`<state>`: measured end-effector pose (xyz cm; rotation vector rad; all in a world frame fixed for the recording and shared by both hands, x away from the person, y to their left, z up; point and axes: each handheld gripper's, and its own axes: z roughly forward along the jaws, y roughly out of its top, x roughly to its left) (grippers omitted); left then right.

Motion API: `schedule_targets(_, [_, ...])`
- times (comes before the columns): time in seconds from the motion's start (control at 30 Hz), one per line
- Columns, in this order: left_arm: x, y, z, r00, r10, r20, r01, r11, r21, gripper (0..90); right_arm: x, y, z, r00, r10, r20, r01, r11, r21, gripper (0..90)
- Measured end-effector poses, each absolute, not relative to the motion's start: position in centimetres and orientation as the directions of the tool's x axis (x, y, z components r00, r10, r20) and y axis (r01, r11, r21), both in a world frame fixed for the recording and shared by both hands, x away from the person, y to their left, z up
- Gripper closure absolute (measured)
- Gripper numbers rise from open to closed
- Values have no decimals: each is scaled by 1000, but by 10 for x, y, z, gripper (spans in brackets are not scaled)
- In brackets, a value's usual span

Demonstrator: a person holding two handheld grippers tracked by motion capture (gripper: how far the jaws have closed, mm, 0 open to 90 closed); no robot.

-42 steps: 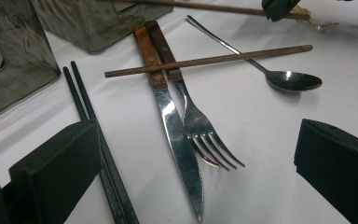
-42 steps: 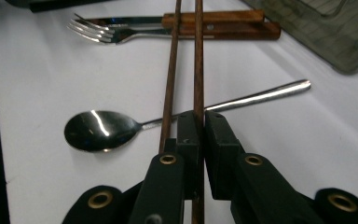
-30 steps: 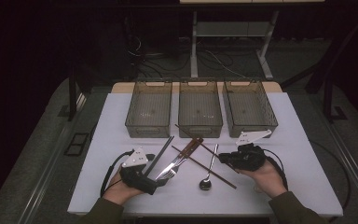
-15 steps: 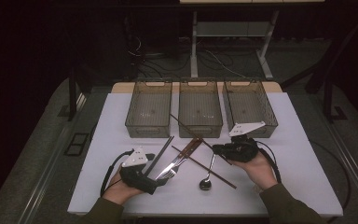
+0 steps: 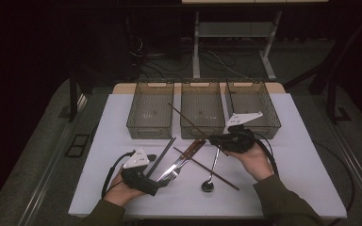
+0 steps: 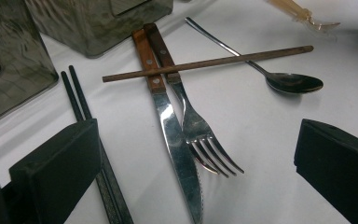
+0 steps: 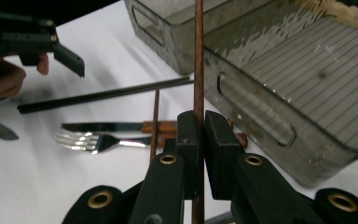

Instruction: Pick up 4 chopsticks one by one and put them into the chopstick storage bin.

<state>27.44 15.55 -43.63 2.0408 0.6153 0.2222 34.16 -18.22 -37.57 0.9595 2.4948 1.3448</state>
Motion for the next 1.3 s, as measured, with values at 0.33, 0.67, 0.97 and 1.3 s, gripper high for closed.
schedule_targets(0.33, [275,155,-436,855,511,-87,336,-420,843,0,358,-169,-366,-763,621,181,481,357,801,841])
schedule_targets(0.67, [275,155,-436,857,507,-89,334,-416,846,2,378,-148,-357,-757,621,201,486,330,809,841])
schedule_targets(0.97, [274,155,-436,857,506,-93,335,-413,847,2,393,-130,-346,-744,633,212,487,297,821,841])
schedule_targets(1.3, [275,155,-436,858,506,-90,332,-411,849,2,409,-104,-334,-743,642,189,468,298,832,841])
